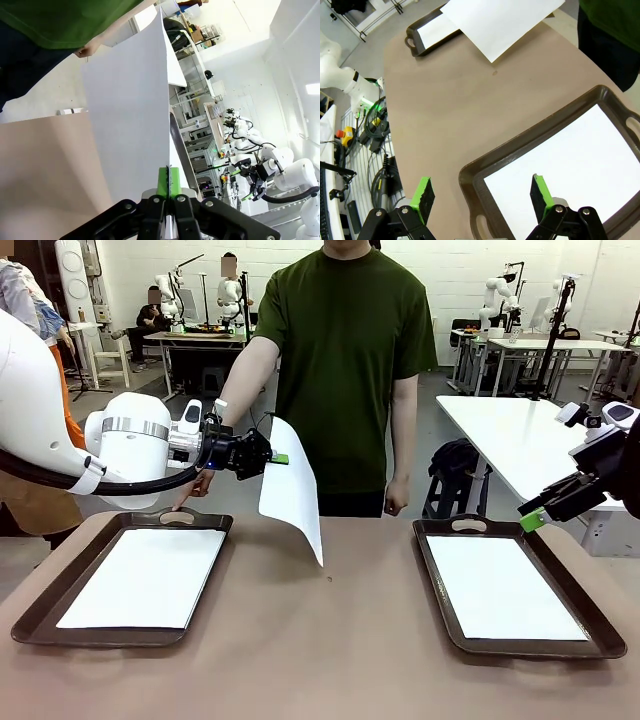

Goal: Sort the A4 documents.
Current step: Place the A4 Paper in the designated Handle tray.

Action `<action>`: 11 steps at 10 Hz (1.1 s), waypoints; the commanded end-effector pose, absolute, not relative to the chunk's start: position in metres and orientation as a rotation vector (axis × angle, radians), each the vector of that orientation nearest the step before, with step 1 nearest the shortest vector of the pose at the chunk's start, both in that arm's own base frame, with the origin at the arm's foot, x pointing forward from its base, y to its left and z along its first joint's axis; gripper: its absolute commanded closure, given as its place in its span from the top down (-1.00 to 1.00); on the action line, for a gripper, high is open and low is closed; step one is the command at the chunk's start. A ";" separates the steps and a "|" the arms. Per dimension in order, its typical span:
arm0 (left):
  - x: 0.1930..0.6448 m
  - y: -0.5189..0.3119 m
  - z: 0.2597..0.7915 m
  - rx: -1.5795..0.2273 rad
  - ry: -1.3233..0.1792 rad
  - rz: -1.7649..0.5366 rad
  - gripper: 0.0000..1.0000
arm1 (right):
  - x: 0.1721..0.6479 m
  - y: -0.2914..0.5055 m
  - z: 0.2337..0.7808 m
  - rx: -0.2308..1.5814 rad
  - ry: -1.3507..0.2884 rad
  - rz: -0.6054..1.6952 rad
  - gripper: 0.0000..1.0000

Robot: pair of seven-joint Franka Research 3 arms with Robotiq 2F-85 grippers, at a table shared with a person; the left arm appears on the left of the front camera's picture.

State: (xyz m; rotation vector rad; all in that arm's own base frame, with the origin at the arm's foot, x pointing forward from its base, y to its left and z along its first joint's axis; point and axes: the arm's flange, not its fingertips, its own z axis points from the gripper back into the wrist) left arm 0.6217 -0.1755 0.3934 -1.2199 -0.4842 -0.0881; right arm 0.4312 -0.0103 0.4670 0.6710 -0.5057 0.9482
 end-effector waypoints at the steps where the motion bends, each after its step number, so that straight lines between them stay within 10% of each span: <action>1: 0.622 -0.175 0.393 -1.220 -0.484 -0.088 -0.98 | 0.431 -0.010 0.465 0.666 -0.505 0.958 1.00; 11: 0.492 -0.052 0.429 -1.095 -0.267 -0.260 -0.98 | 0.431 -0.010 0.465 0.666 -0.505 0.958 1.00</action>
